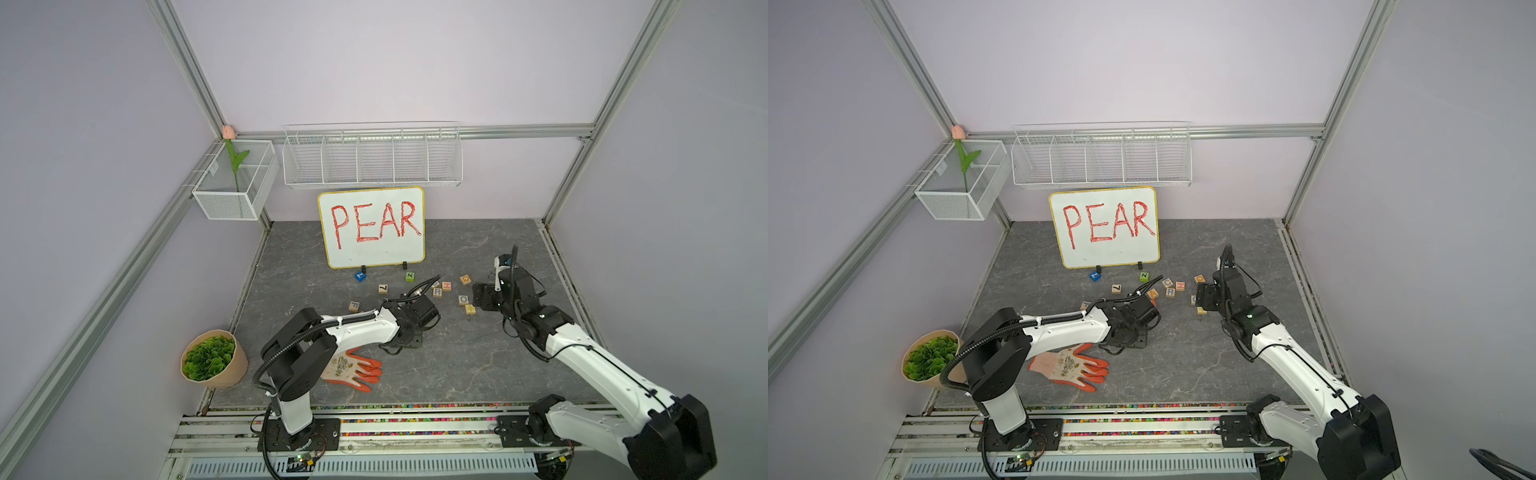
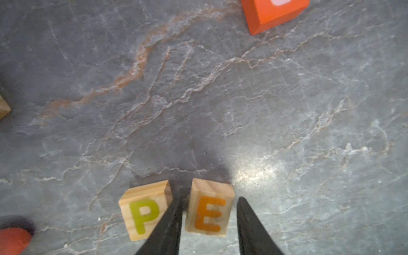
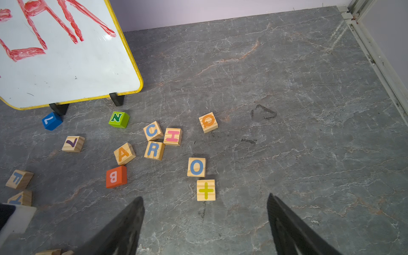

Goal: Spell the uppercase word “pear” with letter blocks
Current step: Place the letter block at the center of the board, then pick up the letter block from the center of the board.

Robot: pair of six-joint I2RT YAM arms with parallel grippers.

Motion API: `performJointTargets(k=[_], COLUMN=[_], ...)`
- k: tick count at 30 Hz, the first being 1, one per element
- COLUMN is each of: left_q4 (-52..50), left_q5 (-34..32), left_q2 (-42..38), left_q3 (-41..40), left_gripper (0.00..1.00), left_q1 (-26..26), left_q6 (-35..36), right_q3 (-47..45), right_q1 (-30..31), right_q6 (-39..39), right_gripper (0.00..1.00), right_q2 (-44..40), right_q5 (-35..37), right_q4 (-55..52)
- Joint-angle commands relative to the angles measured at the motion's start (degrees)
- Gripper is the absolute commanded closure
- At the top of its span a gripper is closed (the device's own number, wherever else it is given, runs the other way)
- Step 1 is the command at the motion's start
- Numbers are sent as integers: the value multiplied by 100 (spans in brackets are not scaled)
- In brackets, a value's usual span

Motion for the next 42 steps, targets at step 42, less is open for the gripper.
performJointTargets(k=[42], left_q4=[-508], left_q5=[-764], left_q2=[1589], left_q3=[3183], left_gripper=[31], left_q1=[893], left_q6=[2049], right_q3=[499], right_q1=[-24], right_q6=[511], right_gripper=[11], right_q2=[1215], right_q5=[-67], right_q4=[-208])
